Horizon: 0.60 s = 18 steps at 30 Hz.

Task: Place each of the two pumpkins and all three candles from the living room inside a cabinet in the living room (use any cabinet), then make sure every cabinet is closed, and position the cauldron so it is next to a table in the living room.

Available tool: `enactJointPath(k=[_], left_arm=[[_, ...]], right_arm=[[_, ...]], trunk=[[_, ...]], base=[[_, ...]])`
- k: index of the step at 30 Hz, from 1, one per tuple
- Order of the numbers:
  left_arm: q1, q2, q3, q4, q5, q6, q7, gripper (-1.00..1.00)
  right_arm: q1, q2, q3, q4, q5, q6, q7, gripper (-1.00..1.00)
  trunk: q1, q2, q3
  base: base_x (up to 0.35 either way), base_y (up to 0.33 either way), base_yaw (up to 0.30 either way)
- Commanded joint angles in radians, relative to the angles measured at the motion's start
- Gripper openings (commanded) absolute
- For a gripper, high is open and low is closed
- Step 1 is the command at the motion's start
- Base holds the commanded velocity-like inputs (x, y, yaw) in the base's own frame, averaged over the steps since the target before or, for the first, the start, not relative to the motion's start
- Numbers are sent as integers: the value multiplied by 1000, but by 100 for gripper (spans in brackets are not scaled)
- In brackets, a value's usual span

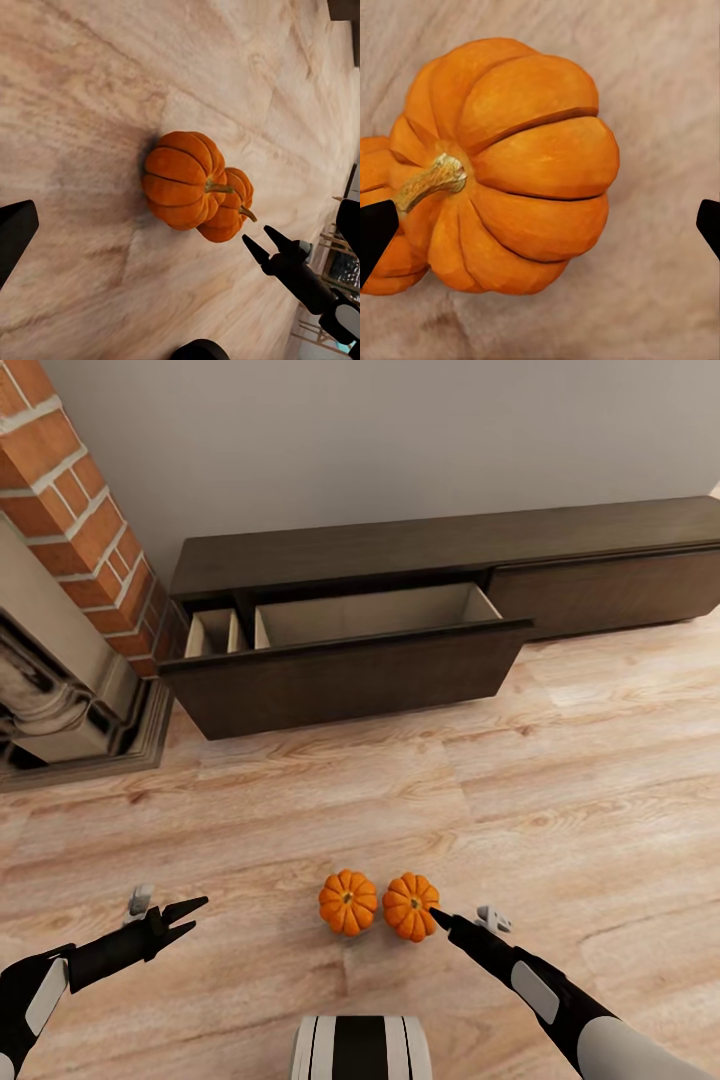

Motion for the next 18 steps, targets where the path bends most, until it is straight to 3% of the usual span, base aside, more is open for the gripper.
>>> enactJointPath(k=[1, 18], left_arm=[[0, 0, 1, 1, 3, 7, -2, 100], [0, 0, 2, 0, -1, 6, 1, 100]], right_arm=[[0, -1, 4, -1, -10, 5, 2, 100], [0, -1, 3, 0, -10, -2, -10, 100]], trunk=[[0, 0, -1], [0, 0, -1]], base=[[59, 87, 0], [50, 26, 0]])
